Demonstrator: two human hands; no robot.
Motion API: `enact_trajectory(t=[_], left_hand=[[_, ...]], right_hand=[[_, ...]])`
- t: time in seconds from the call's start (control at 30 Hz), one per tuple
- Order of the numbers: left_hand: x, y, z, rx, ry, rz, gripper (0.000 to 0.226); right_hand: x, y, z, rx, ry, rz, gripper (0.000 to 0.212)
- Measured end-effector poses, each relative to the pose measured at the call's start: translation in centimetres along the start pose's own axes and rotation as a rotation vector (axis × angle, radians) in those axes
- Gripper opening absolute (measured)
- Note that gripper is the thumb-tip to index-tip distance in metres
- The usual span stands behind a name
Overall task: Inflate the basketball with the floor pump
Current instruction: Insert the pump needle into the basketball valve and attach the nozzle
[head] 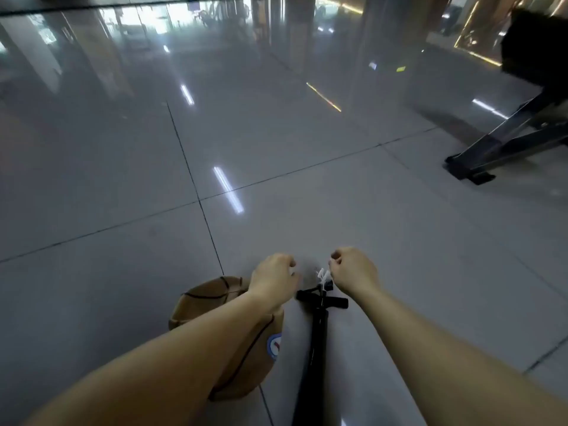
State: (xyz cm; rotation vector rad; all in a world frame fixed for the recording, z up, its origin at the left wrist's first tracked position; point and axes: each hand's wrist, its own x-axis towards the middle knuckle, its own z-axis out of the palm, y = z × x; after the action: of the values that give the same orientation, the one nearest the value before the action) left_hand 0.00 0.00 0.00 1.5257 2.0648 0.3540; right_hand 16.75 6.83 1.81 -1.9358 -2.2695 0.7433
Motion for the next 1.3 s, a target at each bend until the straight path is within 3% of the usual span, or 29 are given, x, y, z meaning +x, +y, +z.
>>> enact_trajectory(t=[0.2, 0.3, 0.43, 0.57, 0.67, 0.77, 1.0, 1.3], left_hand=[[3.7, 0.1, 4.3, -0.437, -0.112, -0.168, 0.017], [4.3, 0.5, 6.3, -0.593, -0.143, -0.208, 0.015], [3.8, 1.2, 8.1, -0.757, -0.1, -0.243, 0.008], [2.9, 1.7, 8.8, -0.862, -0.038, -0.25, 0.012], [2.2, 2.2, 8.5, -0.851, -0.028, -0.171, 0.006], [1.8, 2.7, 8.5, -0.772, -0.009, -0.092, 0.014], [1.2, 3.0, 10.0, -0.589, -0.03, -0.016, 0.012], [-0.4, 3.2, 11.2, -0.43, -0.076, 0.078, 0.011]], right_hand=[[2.8, 1.7, 4.2, 0.297, -0.176, 0.103, 0.013], [2.2, 3.0, 4.8, 0.399, -0.168, 0.128, 0.02], [1.2, 4.0, 3.9, 0.696, -0.211, 0.233, 0.025], [0.8, 4.6, 3.1, 0.778, -0.227, 0.201, 0.014], [0.6, 4.8, 3.0, 0.755, -0.229, 0.15, 0.02], [0.6, 5.2, 3.0, 0.671, -0.225, 0.138, 0.022], [-0.4, 6.4, 1.9, 0.58, -0.373, 0.182, 0.019], [-1.7, 8.4, 2.9, 0.665, -0.45, 0.253, 0.015]])
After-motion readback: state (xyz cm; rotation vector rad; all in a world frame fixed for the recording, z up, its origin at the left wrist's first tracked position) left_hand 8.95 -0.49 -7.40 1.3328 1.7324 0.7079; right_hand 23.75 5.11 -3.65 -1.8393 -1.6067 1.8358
